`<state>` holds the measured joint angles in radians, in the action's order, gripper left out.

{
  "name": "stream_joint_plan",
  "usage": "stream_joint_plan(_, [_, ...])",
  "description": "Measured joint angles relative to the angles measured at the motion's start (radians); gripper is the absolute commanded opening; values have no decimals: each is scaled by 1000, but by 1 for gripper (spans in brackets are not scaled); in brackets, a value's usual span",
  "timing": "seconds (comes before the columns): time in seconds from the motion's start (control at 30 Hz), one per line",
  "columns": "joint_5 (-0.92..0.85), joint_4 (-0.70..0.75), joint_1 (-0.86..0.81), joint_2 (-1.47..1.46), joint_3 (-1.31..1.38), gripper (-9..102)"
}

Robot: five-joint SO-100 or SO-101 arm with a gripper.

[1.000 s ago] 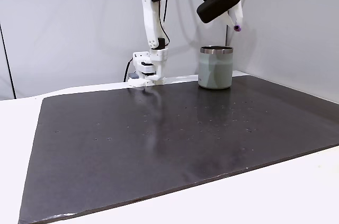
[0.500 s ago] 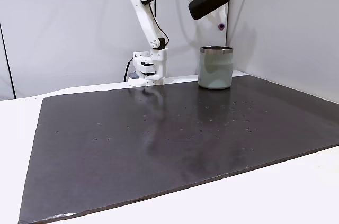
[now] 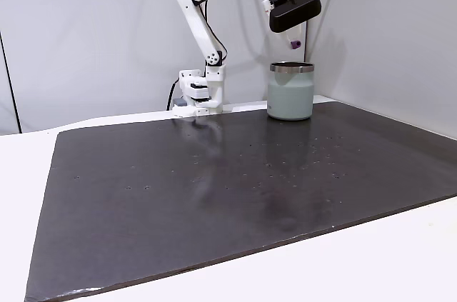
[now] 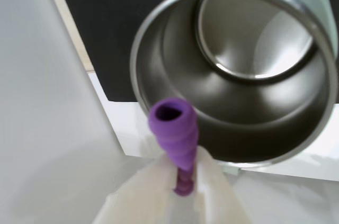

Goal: Grasp a pengrip and put it in the cup.

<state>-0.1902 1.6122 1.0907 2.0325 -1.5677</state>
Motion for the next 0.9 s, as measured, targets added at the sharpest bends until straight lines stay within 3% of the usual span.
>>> stream_joint_plan(0.07, [0,0,-2,0,-5,2])
stream_joint_plan(0.27, [0,0,0,0,-6,24])
stream_joint_plan(0.9, [0,0,0,0,-6,26])
